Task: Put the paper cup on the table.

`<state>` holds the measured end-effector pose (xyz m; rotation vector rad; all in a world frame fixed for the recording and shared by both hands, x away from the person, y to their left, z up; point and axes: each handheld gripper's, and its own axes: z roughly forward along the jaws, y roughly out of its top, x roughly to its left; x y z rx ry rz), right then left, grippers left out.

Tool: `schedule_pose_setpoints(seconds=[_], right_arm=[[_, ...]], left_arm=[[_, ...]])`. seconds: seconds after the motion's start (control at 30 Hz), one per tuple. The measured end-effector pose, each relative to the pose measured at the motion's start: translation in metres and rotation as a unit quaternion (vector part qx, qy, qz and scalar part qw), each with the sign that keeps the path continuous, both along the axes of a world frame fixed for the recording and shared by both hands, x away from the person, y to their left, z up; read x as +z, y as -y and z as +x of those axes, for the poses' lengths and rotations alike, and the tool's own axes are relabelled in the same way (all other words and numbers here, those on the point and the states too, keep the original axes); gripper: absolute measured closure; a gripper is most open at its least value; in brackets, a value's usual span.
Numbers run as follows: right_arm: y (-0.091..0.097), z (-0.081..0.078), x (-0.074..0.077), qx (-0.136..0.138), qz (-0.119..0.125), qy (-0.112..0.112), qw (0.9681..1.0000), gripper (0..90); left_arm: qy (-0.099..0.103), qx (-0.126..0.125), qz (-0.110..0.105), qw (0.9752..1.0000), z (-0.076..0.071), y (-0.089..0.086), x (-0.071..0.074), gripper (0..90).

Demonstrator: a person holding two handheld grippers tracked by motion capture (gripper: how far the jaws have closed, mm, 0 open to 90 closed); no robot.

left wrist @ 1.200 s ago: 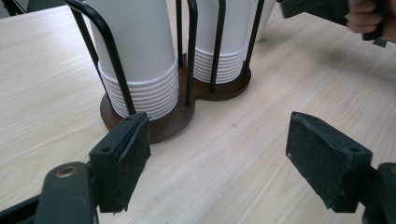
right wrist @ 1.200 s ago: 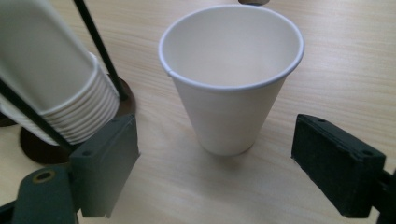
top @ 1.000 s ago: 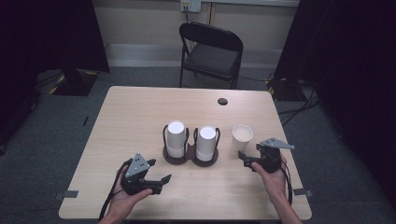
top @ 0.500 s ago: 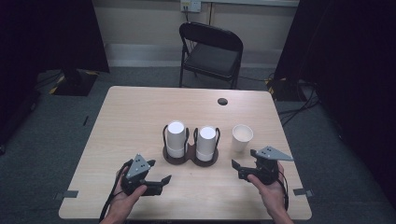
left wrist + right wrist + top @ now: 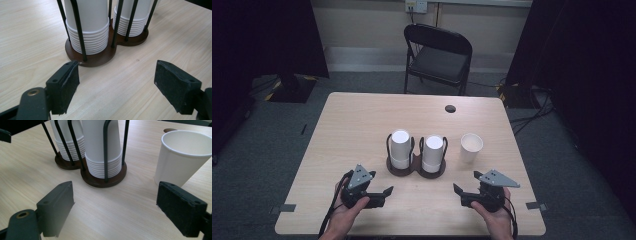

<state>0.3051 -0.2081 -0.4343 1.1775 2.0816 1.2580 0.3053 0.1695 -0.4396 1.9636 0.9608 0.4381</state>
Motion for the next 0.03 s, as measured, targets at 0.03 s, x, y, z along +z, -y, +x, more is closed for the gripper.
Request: schedule_pose_setpoints(seconds=[0.03], right_arm=[[0.0005,0.0017,-0.001,0.0,-0.002,-0.002,1.0,13.8]], left_arm=[[0.001,-0.003,0.005,1.0,0.0009,-0.0004,-0.0008,20.2]])
